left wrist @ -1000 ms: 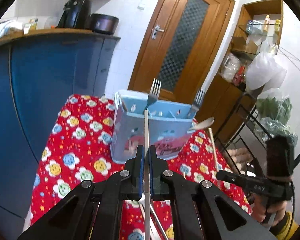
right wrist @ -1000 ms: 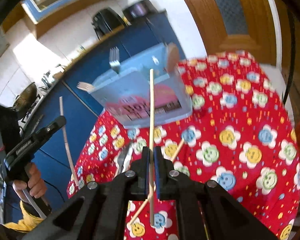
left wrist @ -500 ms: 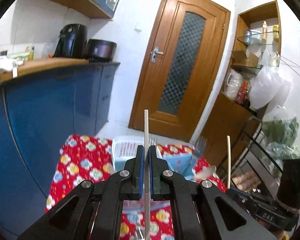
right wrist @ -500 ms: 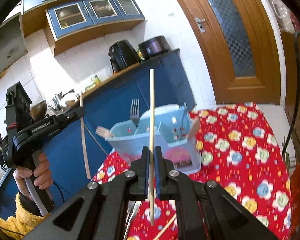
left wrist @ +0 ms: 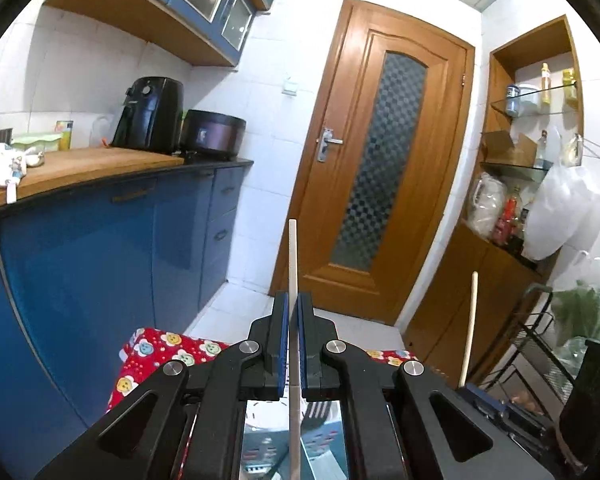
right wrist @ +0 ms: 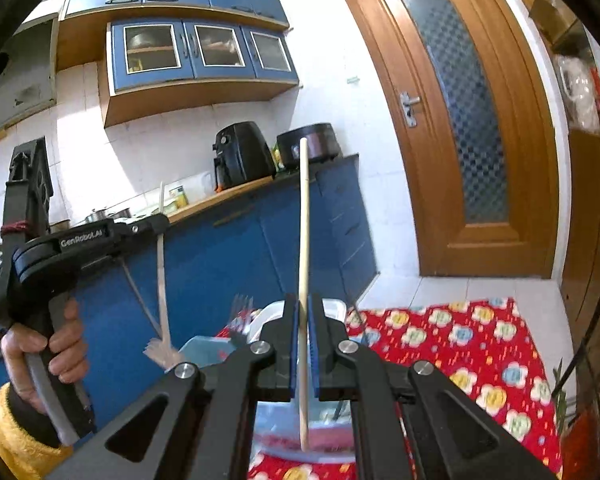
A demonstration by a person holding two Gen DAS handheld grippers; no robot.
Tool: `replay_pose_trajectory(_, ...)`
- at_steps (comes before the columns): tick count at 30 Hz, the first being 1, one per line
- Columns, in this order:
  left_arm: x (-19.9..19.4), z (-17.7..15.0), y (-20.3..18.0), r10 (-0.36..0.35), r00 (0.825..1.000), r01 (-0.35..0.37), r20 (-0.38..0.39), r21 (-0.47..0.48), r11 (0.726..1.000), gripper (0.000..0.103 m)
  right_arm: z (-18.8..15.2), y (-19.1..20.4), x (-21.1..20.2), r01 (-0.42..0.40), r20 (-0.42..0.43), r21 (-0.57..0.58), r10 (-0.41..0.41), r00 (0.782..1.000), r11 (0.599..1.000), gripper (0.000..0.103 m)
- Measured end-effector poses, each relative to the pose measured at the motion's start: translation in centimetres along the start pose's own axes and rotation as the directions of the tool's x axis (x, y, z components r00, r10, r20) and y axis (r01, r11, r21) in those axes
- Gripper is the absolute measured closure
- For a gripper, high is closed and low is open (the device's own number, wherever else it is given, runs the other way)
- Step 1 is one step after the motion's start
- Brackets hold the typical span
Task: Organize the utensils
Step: 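Lift both chopsticks upright and carry them to the blue box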
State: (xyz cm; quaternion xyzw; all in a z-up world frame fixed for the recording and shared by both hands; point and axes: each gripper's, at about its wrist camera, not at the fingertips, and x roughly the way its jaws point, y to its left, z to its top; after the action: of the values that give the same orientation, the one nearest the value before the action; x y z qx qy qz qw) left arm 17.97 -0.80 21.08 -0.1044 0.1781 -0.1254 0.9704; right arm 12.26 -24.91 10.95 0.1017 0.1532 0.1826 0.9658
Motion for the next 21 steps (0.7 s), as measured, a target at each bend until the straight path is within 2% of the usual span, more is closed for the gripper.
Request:
replay_pose_trajectory(11, 3.8, -3.8, 1.0, 0.018, 1.0, -0.018, -0.023, 0.008, 1.0, 0.099, -2.1, -0.6, 4.4, 0.032, 0.03, -0.065, -0.03, 0.999, 0.997, 0.097)
replay_pose_trajectory(17, 3.6, -4.7, 1.1, 0.019, 1.0, -0.019, 0.016, 0.024, 1.0, 0.099, -3.1, -0.6, 5.1, 0.029, 0.017, -0.083, -0.028, 0.999, 0.996, 0.097)
replay_pose_trajectory(21, 3.6, -5.3, 0.9, 0.015, 1.0, -0.015, 0.007, 0.038, 0.999, 0.099, -3.4, -0.7, 4.9, 0.028, 0.019, -0.084, -0.027, 0.999, 0.996, 0.096)
